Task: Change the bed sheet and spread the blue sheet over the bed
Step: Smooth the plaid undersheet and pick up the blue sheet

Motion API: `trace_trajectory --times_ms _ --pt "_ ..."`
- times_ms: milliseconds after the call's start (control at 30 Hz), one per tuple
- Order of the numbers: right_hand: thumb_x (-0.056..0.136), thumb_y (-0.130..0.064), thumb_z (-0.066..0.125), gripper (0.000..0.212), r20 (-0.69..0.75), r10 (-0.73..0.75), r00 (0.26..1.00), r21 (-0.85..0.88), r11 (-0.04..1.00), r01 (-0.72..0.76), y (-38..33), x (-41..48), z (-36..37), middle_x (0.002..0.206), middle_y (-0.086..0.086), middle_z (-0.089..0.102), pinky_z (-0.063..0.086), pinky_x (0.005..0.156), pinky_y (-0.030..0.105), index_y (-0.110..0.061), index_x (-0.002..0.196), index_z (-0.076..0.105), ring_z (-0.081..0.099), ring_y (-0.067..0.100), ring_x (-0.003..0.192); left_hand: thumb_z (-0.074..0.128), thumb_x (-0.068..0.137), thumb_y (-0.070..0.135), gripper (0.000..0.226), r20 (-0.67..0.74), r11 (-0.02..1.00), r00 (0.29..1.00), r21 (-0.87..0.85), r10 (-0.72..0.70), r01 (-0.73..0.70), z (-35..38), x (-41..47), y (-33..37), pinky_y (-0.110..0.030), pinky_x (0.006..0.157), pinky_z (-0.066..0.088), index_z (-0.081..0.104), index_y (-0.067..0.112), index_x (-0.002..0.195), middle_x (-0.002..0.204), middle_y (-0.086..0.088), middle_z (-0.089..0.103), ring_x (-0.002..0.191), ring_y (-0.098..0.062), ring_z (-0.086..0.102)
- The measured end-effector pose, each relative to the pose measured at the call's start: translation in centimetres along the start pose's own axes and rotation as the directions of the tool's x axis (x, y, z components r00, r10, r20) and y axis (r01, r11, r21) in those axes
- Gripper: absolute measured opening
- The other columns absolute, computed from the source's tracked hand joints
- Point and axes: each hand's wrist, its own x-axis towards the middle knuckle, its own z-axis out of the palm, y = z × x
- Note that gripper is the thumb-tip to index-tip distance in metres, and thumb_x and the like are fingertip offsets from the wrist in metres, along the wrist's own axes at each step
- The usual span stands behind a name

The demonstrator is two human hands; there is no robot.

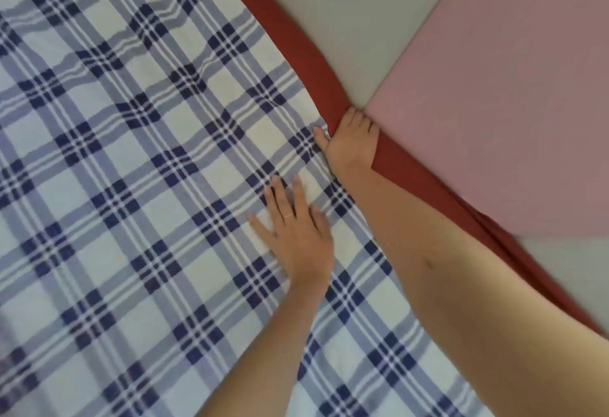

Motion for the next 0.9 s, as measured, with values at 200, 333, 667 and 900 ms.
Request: trace_trajectory --times_ms 200,333,667,900 --pt "0.094 -0.053 0.039 0.077 0.125 -0.174 0.977 0.299 0.945 0.130 3.2 -2.6 -2.9 0.155 0.012 0.022 0.017 0.114 0.039 -0.007 0.150 0.014 0.025 0.028 0.140 0.024 0.095 0.045 0.059 0.154 0.978 0.986 0.186 0.066 -0.095 1.9 -3.6 -0.2 -0.074 0.104 -0.003 0.010 0.032 0.151 0.160 -0.010 0.001 0.147 -0.028 -0.003" --pt "0.096 -0.034 0.040 0.046 -0.114 -0.049 0.992 0.223 0.972 0.073 13.0 -12.1 -2.8 0.133 0.014 0.050 0.039 0.096 0.045 -0.008 0.133 0.045 0.050 0.032 0.118 0.017 0.096 0.046 0.059 0.194 0.962 0.980 0.259 0.036 -0.087 1.8 -3.6 0.2 -0.073 0.103 -0.006 0.003 0.032 0.152 0.160 -0.009 -0.007 0.146 -0.028 -0.009" --pt "0.100 -0.046 0.033 0.056 0.578 0.216 0.787 0.330 0.820 -0.468 29.0 -20.4 -0.5 0.130 0.021 0.054 0.040 0.095 0.039 -0.004 0.135 0.044 0.053 0.036 0.117 0.015 0.097 0.050 0.065 0.388 0.962 0.917 0.272 -0.092 -0.019 -0.1 -4.7 2.4 -0.068 0.105 -0.015 -0.021 0.029 0.148 0.155 -0.008 -0.028 0.142 -0.022 -0.027" --pt "0.085 -0.045 0.064 0.037 0.756 0.011 0.655 0.628 0.269 -0.730 32.0 -22.0 -3.7 0.086 0.007 0.072 0.055 0.068 0.027 -0.010 0.095 0.069 0.070 0.016 0.074 0.033 0.070 0.089 0.119 0.734 0.966 0.635 0.120 -0.241 0.228 -1.2 -9.9 9.0 -0.058 0.105 -0.023 -0.032 0.021 0.143 0.148 -0.007 -0.041 0.138 -0.021 -0.035"
